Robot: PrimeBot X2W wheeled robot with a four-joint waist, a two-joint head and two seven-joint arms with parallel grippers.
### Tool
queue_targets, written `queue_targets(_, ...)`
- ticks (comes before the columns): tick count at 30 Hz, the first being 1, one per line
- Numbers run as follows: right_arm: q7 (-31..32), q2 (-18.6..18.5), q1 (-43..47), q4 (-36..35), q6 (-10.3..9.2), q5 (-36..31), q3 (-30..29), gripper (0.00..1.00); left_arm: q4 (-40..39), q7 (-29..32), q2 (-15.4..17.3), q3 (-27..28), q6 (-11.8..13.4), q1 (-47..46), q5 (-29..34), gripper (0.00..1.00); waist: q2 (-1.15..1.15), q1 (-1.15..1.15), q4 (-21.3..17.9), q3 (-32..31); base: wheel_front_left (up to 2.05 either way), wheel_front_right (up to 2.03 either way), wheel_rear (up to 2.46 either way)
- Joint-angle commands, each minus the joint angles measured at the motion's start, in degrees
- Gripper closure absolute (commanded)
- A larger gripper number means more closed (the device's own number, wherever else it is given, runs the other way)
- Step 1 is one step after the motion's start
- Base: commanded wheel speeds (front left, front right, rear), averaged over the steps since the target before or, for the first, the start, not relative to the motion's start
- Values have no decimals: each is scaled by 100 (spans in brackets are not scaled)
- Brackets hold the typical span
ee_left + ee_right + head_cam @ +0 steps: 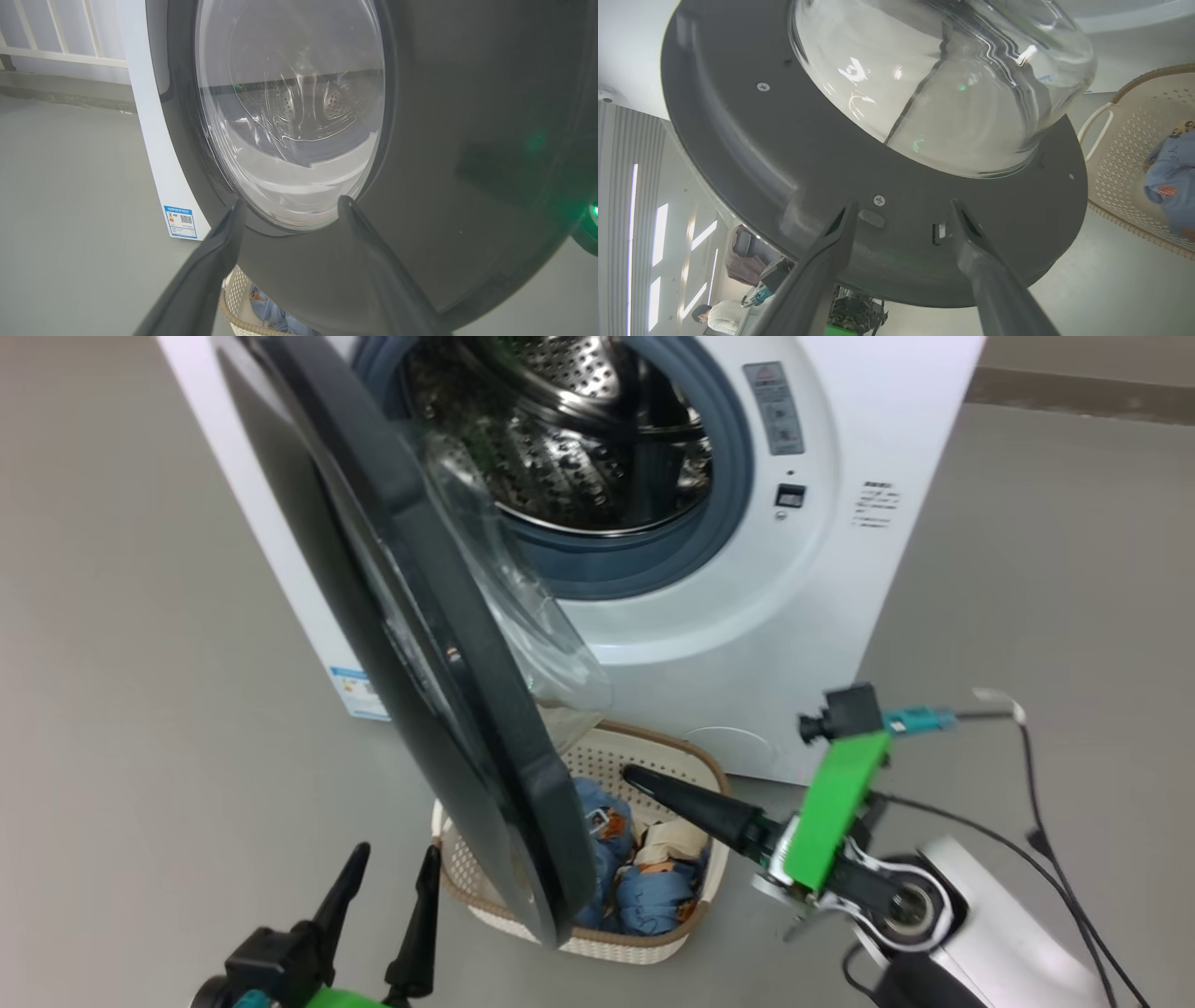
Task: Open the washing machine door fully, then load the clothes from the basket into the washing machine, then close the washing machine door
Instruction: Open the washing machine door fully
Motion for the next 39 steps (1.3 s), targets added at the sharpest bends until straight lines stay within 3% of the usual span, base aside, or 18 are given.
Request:
queue_targets(1,-88,8,73,-134,18,-84,12,0,-122,-37,100,211,-9,-28,74,0,0,0,-120,-80,0,0,0)
queue_targets(21,-1460,-1037,1502,-399,18,-211,-373,0,-180,-37,167,505,-9,225,131,0,0,0,-810,-224,0,0,0)
queue_targets(31,-3166,-1800,1723,24,18,-1461,8,0,-182,-37,181,576,-9,281,128,0,0,0,-915,-235,0,0,0)
queue_targets(35,-3882,-1967,1667,381,18,-1873,332,0,-169,-37,182,589,-9,287,123,0,0,0,-925,-257,0,0,0)
queue_targets(39,-4158,-2037,1560,668,18,-2348,483,0,-158,-37,181,624,-9,319,114,0,0,0,-935,-284,0,0,0)
